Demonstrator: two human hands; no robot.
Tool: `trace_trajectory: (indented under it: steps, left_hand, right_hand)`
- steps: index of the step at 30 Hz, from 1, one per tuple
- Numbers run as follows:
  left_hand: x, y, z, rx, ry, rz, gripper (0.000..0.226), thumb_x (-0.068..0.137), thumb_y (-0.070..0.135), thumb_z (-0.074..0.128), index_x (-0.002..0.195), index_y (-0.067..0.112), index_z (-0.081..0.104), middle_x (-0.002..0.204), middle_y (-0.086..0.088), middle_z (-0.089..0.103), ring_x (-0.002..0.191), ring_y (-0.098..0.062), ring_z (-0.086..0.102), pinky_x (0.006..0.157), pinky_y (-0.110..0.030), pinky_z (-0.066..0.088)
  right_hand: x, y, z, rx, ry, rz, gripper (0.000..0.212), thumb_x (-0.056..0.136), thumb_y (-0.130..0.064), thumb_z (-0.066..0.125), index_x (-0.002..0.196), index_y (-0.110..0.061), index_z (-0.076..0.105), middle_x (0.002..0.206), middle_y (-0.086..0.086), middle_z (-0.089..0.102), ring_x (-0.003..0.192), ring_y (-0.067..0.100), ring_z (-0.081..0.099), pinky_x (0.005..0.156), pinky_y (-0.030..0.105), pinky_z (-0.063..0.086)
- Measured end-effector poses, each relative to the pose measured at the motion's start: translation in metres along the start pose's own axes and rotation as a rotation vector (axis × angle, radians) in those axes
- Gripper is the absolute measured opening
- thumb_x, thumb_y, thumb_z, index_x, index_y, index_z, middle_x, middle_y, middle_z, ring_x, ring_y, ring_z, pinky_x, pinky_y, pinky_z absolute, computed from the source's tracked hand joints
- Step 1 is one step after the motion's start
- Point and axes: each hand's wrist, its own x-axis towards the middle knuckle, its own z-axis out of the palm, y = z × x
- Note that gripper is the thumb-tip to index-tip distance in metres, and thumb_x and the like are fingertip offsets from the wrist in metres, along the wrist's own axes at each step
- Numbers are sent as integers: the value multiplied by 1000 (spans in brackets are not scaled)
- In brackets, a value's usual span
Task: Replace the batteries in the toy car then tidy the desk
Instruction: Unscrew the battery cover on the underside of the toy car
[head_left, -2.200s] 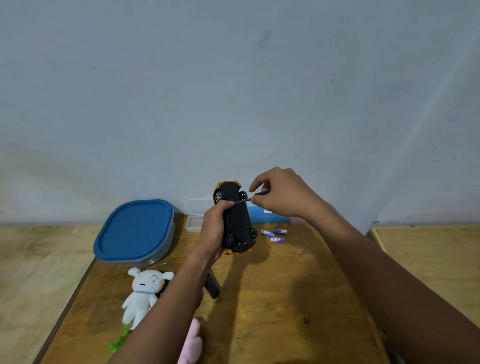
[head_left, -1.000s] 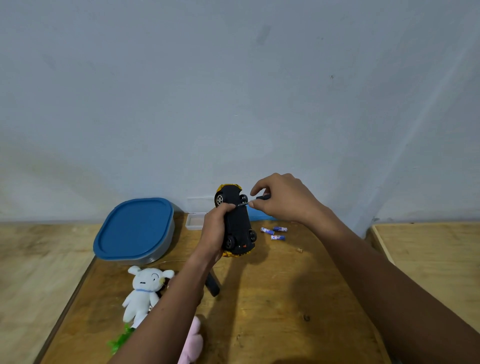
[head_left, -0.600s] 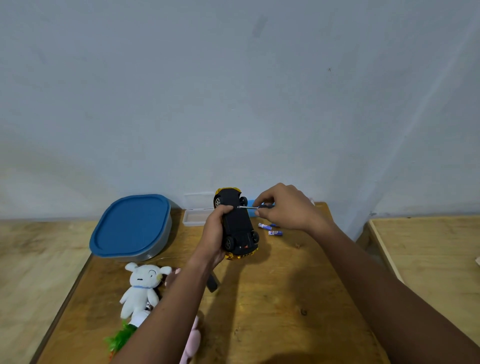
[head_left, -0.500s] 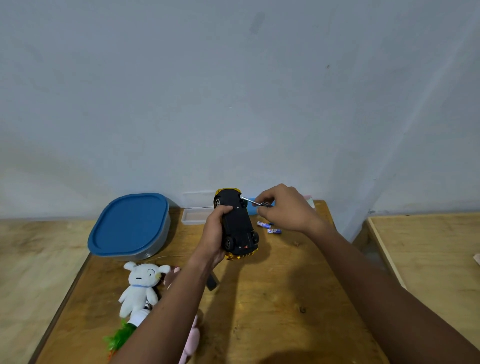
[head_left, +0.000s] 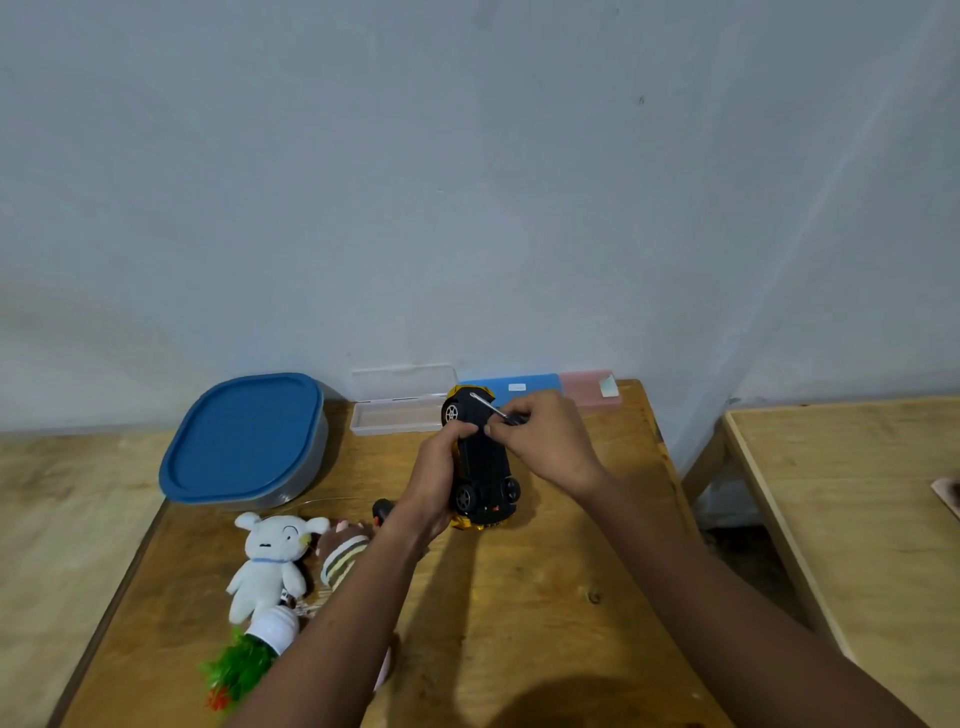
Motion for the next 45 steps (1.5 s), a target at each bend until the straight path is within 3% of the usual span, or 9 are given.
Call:
trace_trajectory:
  steps: [4, 13, 21, 27, 29, 31, 35, 39, 45]
  left_hand:
    - [1, -12, 0, 46, 19, -21, 42, 96, 28, 50, 121, -1, 65, 98, -20, 69, 89, -34, 66, 83, -47, 53]
    - [0, -52, 19, 75, -16, -143, 41, 93, 31, 53, 117, 3, 69, 99, -23, 72, 88, -34, 69, 83, -49, 54]
    - [-4, -73, 35, 78, -52, -205, 40, 96, 29, 49, 120, 2, 67, 100, -22, 71, 87, -33, 69, 78, -45, 56]
    - [-4, -78, 45, 51, -48, -216, 39, 97, 29, 48, 120, 3, 66, 96, -20, 69, 81, -30, 68, 70, -39, 57]
    - [-4, -85, 44, 20, -13, -243, 37, 95, 28, 49, 116, 3, 66, 93, -19, 68, 76, -29, 67, 67, -37, 57]
    - [-6, -93, 42, -19, 15, -278, 33, 95, 28, 49, 113, 6, 66, 93, -18, 68, 77, -30, 66, 67, -38, 57]
    - [-7, -107, 37, -61, 46, -331, 30, 95, 28, 49, 111, 8, 66, 93, -16, 66, 78, -30, 63, 67, -37, 57]
    - [-7, -117, 30, -72, 90, -341, 36, 93, 30, 50, 118, 6, 64, 93, -15, 66, 77, -31, 63, 71, -40, 54]
    - [-9, -125, 30, -72, 93, -334, 30, 96, 27, 47, 112, 7, 63, 92, -16, 65, 78, -33, 61, 74, -41, 52]
  right_hand:
    - [-2, 15, 2, 12, -16, 18, 11, 81, -23, 71, 79, -15, 80, 67, 5, 71, 63, 19, 64, 58, 36, 50]
    - [-25, 64, 4, 62, 5, 97, 15, 66, -26, 73, 71, -12, 76, 63, 9, 67, 57, 10, 54, 52, 36, 48]
    - [-48, 90, -11, 70, 2, 24, 3, 71, -14, 75, 70, -13, 78, 61, 2, 69, 57, 17, 62, 50, 32, 47]
    - [-51, 113, -11, 165, 64, 75, 8, 72, -19, 75, 70, -11, 76, 62, 6, 68, 59, 25, 63, 51, 38, 49]
    - [-56, 129, -9, 167, 74, 153, 10, 71, -21, 74, 69, -11, 76, 60, 5, 67, 52, 15, 59, 50, 34, 46]
    - [-66, 149, -5, 116, 56, 239, 14, 70, -20, 74, 63, -8, 72, 55, 7, 62, 48, 2, 50, 49, 28, 38]
    - [-88, 185, -3, -11, 103, 362, 26, 69, -21, 71, 54, -7, 55, 52, 12, 47, 47, 11, 38, 49, 30, 24]
    - [-100, 199, -6, -178, 131, 377, 21, 74, -21, 67, 57, -12, 58, 51, 5, 51, 47, 20, 49, 44, 36, 31]
    - [-109, 206, -8, -270, 181, 365, 18, 80, -27, 65, 66, -15, 65, 57, 2, 58, 52, 16, 54, 47, 37, 41]
